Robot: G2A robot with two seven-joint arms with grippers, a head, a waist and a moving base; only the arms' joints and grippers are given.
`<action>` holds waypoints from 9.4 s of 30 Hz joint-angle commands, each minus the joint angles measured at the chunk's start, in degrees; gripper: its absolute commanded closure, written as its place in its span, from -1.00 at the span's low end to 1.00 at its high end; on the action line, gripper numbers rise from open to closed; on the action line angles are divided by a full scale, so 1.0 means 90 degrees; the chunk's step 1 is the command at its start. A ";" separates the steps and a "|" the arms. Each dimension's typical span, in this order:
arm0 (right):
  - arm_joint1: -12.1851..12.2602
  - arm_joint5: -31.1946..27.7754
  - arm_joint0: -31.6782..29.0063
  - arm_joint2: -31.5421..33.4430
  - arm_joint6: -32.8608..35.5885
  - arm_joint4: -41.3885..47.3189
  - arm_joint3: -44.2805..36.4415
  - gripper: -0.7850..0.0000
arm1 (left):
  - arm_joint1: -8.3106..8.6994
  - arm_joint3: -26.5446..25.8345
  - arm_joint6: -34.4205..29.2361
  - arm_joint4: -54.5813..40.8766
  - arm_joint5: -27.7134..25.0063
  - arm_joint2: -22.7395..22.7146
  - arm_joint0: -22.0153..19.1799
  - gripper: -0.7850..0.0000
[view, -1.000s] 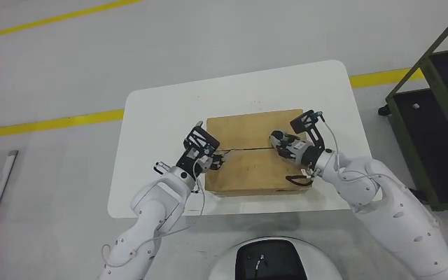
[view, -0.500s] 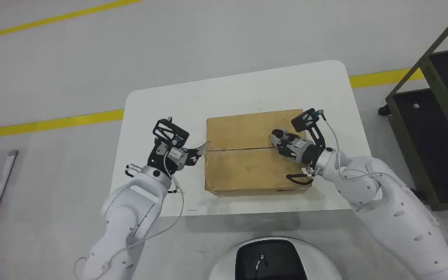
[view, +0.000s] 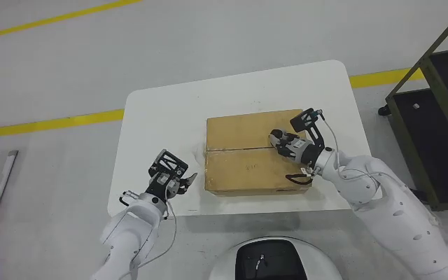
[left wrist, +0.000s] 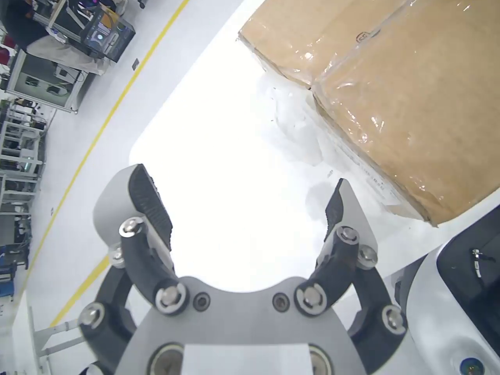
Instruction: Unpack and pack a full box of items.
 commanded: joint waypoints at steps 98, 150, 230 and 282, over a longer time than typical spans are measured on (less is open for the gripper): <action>-0.0065 0.0006 -0.0209 0.0234 0.0164 -0.0147 -0.0151 1.00 | -0.0549 0.1641 0.0863 -0.1548 0.0997 0.0699 -0.1089 0.59; -0.0044 0.0227 -0.0226 0.0776 0.0300 0.0260 -0.0275 1.00 | -0.1065 0.1718 0.1106 -0.1724 0.1254 0.1720 -0.2923 -1.00; 0.0253 0.0943 0.2778 0.0255 0.4186 0.3729 0.2311 0.11 | -0.1041 -0.0037 -0.0539 0.0204 0.0455 -0.0067 -0.1307 -1.00; -0.0230 0.0127 0.4507 -0.1930 0.4389 0.2768 0.3972 0.10 | -0.1041 -0.0037 -0.0539 0.0204 0.0455 -0.0067 -0.1307 -1.00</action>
